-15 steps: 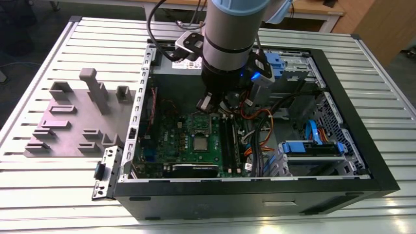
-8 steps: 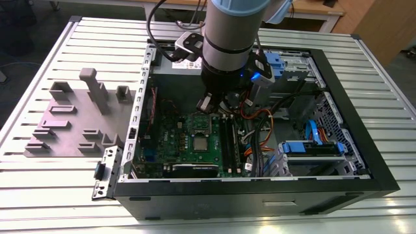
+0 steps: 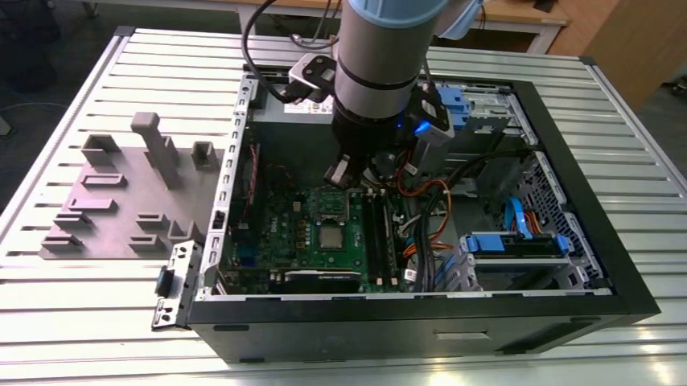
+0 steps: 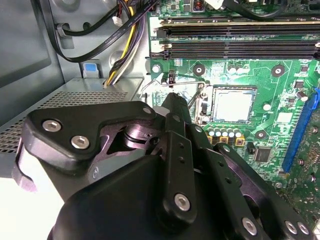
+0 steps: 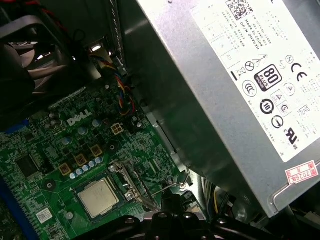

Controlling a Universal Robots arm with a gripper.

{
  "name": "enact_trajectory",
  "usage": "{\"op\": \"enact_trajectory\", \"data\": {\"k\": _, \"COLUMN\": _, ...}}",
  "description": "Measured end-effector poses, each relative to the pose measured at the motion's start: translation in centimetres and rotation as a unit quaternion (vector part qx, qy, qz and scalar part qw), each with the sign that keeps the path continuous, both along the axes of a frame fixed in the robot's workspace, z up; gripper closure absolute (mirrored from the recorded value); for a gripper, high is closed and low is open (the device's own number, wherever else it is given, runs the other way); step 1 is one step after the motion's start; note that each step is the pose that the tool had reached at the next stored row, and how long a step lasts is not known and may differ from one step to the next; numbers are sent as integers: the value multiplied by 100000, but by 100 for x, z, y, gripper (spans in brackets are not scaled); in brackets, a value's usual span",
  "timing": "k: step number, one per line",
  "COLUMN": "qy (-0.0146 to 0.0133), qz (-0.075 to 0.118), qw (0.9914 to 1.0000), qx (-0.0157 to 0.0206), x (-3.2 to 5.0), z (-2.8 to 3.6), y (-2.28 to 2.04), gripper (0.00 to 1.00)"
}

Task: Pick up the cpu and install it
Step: 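Close the cpu cover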

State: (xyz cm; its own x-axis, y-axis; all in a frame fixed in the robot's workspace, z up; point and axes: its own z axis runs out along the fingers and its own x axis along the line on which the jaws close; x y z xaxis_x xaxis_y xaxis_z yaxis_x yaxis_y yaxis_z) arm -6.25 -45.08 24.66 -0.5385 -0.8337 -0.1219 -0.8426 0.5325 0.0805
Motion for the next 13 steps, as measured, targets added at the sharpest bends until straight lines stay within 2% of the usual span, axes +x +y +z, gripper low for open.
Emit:
{"op": "enact_trajectory", "data": {"k": 8, "qy": 1, "qz": -3, "qw": 100000, "qx": -28, "x": 0, "z": 1, "y": -30, "gripper": 89}}
{"op": "enact_trajectory", "data": {"k": 13, "qy": -1, "qz": 34, "qw": 100000, "qx": -28, "x": 0, "z": 8, "y": -34, "gripper": 89}}
